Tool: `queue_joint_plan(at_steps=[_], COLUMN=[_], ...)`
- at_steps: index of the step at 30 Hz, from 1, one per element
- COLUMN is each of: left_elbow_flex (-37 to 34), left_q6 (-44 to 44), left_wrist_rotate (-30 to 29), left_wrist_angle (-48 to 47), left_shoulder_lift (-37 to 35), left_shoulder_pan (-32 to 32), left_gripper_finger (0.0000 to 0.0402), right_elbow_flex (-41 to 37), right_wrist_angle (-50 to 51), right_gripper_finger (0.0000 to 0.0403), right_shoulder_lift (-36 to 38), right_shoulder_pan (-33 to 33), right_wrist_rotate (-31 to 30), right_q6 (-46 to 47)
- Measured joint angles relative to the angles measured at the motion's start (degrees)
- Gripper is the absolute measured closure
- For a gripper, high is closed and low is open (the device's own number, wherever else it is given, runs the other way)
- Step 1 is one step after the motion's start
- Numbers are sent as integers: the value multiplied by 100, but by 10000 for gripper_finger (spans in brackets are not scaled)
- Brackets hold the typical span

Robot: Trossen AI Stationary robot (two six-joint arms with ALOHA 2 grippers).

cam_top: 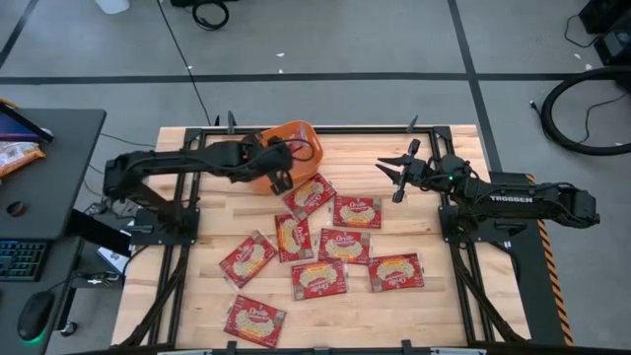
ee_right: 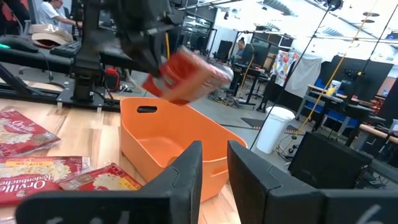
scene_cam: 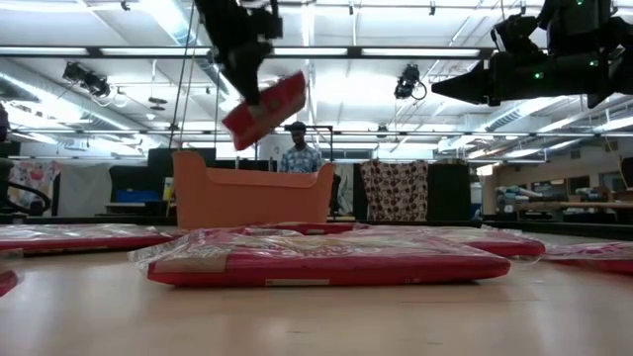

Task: Sort popcorn bags into baskets
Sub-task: Put the red popcorn pack into the orange bin

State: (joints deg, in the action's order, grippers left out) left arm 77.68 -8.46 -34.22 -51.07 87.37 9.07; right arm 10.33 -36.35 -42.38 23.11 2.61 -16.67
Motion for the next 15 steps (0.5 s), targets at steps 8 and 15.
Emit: queue_joint_plan(at_steps=[8, 15], left_elbow_flex=[-126, -128], left_q6=[338, 226], left_wrist_rotate=[260, 489], left_wrist_angle=[116, -48], left_shoulder_lift=[670, 1229], left_shoulder_pan=[503, 767], left_gripper_finger=[393, 390], right_elbow_flex=[0, 0], right_wrist_angle=[2, 10], right_gripper_finger=[322, 322], right_shoulder_lift=[-15, -115], right_shoulder_pan=[2, 2], right_wrist_rotate=[-188, -252], right_q6=[0, -4])
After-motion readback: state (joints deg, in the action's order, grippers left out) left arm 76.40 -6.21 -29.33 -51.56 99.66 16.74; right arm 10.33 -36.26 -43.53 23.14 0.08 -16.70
